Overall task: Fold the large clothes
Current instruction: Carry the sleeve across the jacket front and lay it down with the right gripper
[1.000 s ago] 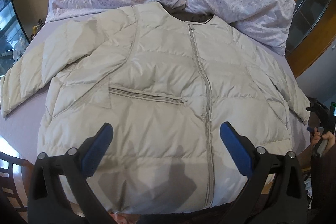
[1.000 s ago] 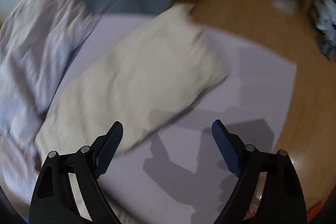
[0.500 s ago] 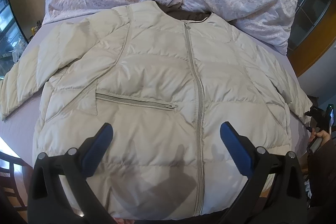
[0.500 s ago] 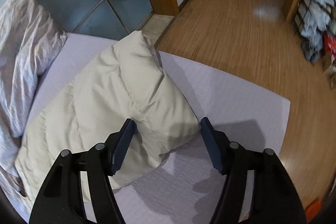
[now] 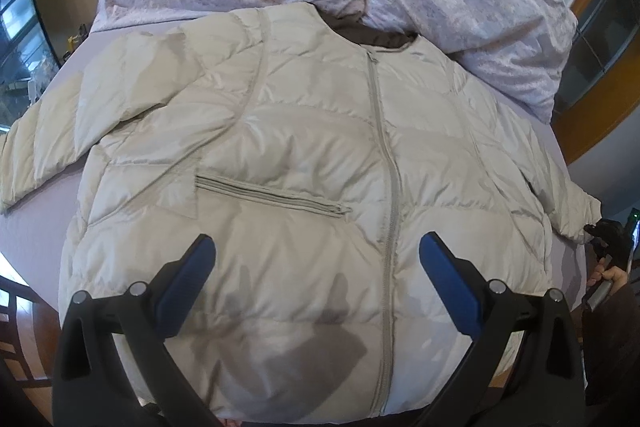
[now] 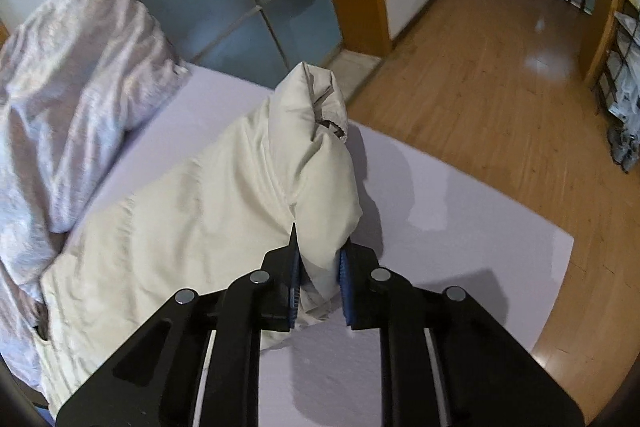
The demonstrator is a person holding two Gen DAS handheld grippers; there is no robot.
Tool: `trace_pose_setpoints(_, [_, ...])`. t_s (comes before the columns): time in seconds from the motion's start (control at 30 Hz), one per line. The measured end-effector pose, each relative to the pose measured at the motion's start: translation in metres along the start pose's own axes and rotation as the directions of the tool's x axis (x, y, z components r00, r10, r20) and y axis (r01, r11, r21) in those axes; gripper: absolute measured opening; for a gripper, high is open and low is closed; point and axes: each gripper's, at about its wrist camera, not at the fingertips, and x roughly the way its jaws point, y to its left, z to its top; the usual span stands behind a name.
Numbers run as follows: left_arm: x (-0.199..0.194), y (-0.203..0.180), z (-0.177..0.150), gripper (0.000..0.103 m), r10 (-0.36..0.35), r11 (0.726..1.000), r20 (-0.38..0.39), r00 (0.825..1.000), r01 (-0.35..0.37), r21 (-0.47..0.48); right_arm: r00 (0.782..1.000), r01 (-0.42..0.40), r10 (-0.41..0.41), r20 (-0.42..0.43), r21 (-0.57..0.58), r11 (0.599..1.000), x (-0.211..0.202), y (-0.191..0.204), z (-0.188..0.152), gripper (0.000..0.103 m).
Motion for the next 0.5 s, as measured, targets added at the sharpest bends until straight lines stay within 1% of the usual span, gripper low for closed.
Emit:
trace_pose_setpoints(0.13, [-0.002, 0.017, 0.005, 0.101, -0.004, 1.000, 0.011, 1.000, 0.004, -0.022, 0.993, -0.115, 0.117, 0.028, -0.060, 0.992, -0.024, 0.039, 0.004, 0.017])
trace_pose_setpoints(0.2, [-0.002, 0.026, 0.010, 0.101, -0.008, 1.000, 0.018, 1.000, 0.008, -0.029, 0.980, -0.193, 0.196, 0.019, -0.103, 0.976, -0.036, 0.071, -0.003, 0.017])
trace_pose_setpoints(0.23, [-0.004, 0.032, 0.013, 0.101, -0.010, 1.000, 0.026, 1.000, 0.011, -0.028, 0.975, -0.219, 0.222, 0.014, -0.118, 0.969, -0.039, 0.084, -0.005, 0.017])
trace_pose_setpoints(0.37, [-0.010, 0.047, 0.022, 0.101, 0.000, 1.000, 0.056, 0.998, 0.001, -0.019, 0.929, -0.370, 0.368, -0.044, -0.168, 0.914, -0.055, 0.150, -0.033, 0.017])
trace_pose_setpoints(0.4, [-0.012, 0.051, 0.023, 0.101, 0.002, 1.000, 0.062, 0.998, -0.001, -0.020, 0.912, -0.411, 0.404, -0.073, -0.181, 0.894, -0.057, 0.169, -0.044, 0.017])
trace_pose_setpoints(0.47, [-0.015, 0.062, 0.024, 0.101, 0.003, 1.000, 0.069, 0.998, -0.001, -0.026, 0.887, -0.461, 0.444, -0.127, -0.215, 0.861, -0.061, 0.201, -0.064, 0.017])
trace_pose_setpoints(0.5, [-0.016, 0.068, 0.024, 0.101, 0.004, 1.000, 0.070, 0.998, -0.002, -0.030, 0.878, -0.478, 0.451, -0.161, -0.234, 0.847, -0.061, 0.220, -0.077, 0.017])
